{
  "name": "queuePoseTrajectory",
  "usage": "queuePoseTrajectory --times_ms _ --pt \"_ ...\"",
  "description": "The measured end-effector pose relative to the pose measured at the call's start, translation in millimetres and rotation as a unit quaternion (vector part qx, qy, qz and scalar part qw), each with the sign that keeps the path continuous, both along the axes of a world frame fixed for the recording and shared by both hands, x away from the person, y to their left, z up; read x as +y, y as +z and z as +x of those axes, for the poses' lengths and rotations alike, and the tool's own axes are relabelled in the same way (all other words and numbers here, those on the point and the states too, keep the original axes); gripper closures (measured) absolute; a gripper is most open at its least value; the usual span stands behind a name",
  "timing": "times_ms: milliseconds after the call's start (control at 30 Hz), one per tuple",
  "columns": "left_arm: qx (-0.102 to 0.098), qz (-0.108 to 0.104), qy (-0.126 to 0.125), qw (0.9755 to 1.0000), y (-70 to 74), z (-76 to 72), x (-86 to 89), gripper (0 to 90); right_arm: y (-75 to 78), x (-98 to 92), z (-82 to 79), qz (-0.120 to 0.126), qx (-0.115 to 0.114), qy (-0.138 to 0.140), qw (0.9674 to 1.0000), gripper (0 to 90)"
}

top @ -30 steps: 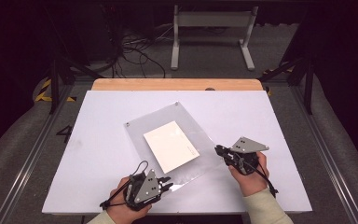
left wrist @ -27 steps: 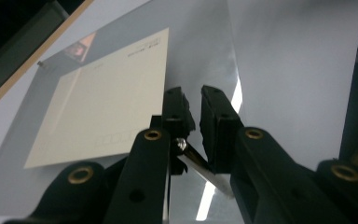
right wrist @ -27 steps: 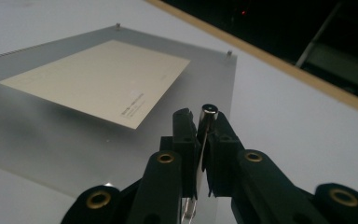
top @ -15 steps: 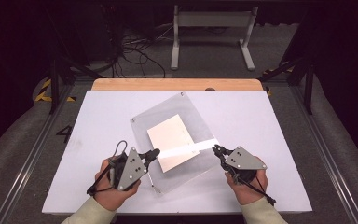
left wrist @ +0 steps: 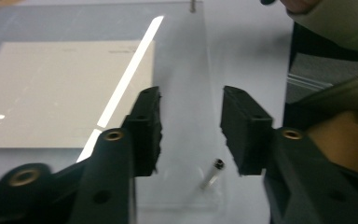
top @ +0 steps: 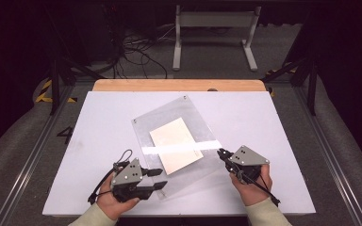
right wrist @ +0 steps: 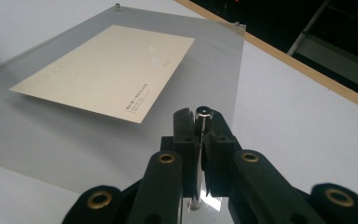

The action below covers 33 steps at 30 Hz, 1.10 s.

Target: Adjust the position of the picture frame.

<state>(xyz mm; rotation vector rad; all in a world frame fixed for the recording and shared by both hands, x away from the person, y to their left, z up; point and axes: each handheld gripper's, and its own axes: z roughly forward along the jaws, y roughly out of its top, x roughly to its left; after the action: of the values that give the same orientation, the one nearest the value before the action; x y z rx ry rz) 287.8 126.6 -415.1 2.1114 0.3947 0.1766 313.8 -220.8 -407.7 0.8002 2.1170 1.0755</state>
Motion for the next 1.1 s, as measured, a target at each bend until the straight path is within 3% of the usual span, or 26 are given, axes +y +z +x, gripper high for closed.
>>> queuePoseTrajectory --times_ms 67,133,233,300,367,433,533,667,867,933,1100 --pt "0.012 0.017 -0.004 0.9998 -7.5 0.7 -3.5 49.3 -0.5 -0.9 0.9 0.003 0.006 0.000 1.0000 85.0" --pt "0.026 0.051 0.003 0.9984 -15.7 3.4 -7.8 52.7 -0.9 -1.5 1.4 0.005 0.008 0.000 1.0000 85.0" --pt "0.037 0.078 -0.016 0.9961 -23.1 4.1 -11.8 76.2 -0.5 -1.2 0.8 0.005 0.009 0.001 0.9999 85.0" --pt "0.012 0.092 -0.013 0.9956 -19.0 -1.4 -14.8 84.4 0.3 -0.2 -0.5 0.000 0.000 0.001 1.0000 85.0" --pt "-0.001 0.077 -0.003 0.9970 -12.8 -3.5 -12.4 83.9 2.6 -1.0 -1.8 0.003 -0.010 0.000 0.9999 85.0" --pt "-0.018 0.059 0.026 0.9977 -6.8 -3.9 -8.6 83.1 7.8 -3.2 -4.3 0.015 -0.020 0.001 0.9997 84.9" --pt "-0.034 0.059 0.047 0.9966 -0.9 -0.1 -7.4 81.1 18.8 -2.5 -13.2 0.016 -0.046 0.003 0.9988 84.5" --pt "-0.047 0.059 0.057 0.9955 4.2 8.0 -7.0 80.0 22.0 -2.3 -16.4 0.012 -0.057 -0.001 0.9983 83.9" --pt "-0.060 0.059 0.089 0.9924 7.1 32.2 -2.0 79.1 16.2 1.0 -16.8 0.003 -0.053 -0.001 0.9986 81.5" --pt "-0.065 0.062 0.108 0.9901 5.9 46.6 -3.0 79.1 11.9 2.7 -14.7 0.001 -0.049 0.000 0.9988 81.0" --pt "-0.056 0.065 0.114 0.9898 -2.9 63.9 -12.1 80.1 0.3 -1.1 -2.3 -0.003 -0.033 -0.013 0.9994 81.1"
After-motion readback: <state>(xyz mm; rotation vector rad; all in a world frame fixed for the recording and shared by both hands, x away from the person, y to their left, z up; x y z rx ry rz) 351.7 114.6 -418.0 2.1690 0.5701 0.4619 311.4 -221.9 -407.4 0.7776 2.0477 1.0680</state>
